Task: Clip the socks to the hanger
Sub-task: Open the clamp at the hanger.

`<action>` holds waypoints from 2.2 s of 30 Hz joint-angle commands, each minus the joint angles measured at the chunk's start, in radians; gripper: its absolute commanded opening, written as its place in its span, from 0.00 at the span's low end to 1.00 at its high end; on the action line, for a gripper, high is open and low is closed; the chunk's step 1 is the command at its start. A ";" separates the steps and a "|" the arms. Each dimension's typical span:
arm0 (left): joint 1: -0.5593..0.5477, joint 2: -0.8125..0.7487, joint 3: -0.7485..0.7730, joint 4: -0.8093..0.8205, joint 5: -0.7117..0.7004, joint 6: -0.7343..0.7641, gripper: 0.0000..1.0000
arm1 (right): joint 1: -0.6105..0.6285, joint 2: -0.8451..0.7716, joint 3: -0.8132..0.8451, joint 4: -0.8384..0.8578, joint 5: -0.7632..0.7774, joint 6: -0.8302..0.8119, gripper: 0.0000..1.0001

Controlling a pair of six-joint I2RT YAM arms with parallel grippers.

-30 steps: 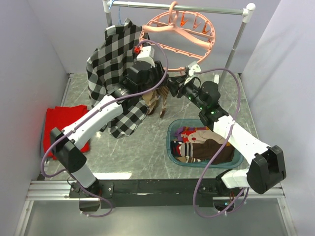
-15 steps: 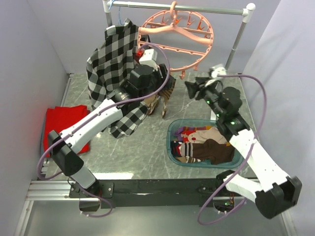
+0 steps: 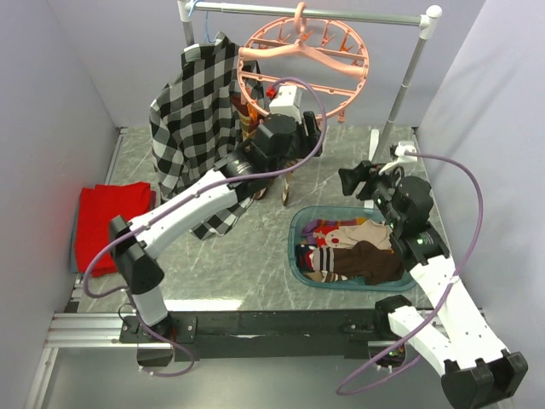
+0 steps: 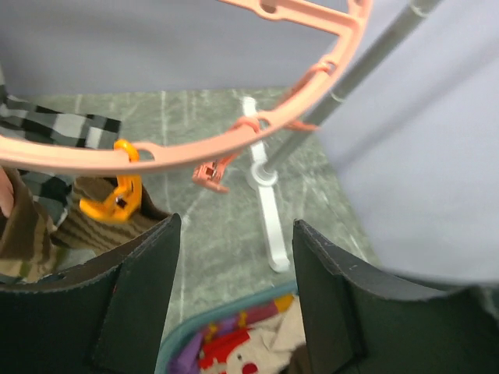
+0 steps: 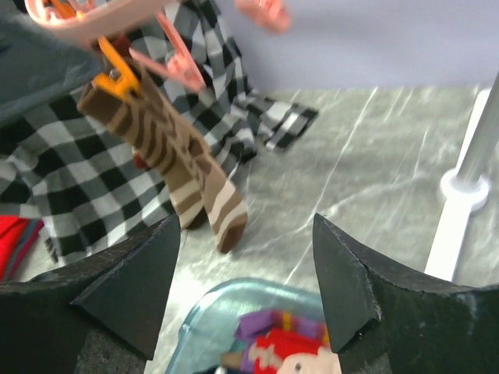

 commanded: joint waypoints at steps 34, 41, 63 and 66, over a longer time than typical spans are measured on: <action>0.089 0.025 0.078 -0.039 0.002 0.044 0.20 | -0.005 0.096 -0.140 0.590 -0.469 0.132 0.77; 0.163 -0.023 0.060 -0.084 0.193 0.046 0.23 | -0.023 0.337 0.011 0.717 -0.667 0.082 0.75; 0.276 -0.124 0.000 -0.081 0.614 0.149 0.26 | -0.010 0.555 0.183 0.751 -0.733 0.044 0.72; 0.283 -0.121 0.001 -0.081 0.619 0.149 0.27 | 0.001 0.575 0.205 0.733 -0.684 0.033 0.73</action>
